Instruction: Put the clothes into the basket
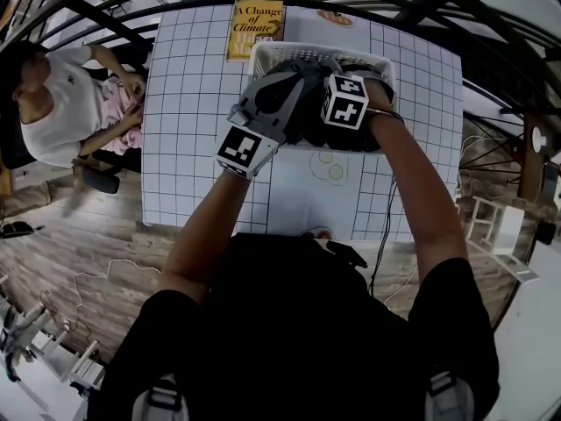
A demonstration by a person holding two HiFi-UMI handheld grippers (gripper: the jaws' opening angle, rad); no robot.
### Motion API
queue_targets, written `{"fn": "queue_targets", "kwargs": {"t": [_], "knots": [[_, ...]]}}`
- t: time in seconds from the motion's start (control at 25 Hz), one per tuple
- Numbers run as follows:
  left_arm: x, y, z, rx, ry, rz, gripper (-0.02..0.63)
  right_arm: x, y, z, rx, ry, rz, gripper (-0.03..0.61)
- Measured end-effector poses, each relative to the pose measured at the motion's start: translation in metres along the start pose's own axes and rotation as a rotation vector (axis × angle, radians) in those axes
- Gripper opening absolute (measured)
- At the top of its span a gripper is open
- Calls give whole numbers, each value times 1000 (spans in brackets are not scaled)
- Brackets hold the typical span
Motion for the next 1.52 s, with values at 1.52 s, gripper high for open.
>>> {"fn": "queue_targets", "kwargs": {"t": [1.52], "knots": [[-11,-19,-35,-5,-26,12,3,-37,-13,-121,-42,167,-88,359]]}}
Point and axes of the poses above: the fingertips, and each gripper's own axes: z backward along the fingers, x to its right, y out of its top, the point moved 4 cm from there along z, backward along the fingers, and after that the axes turned 10 degrees about -x, right-handed, at the moved point
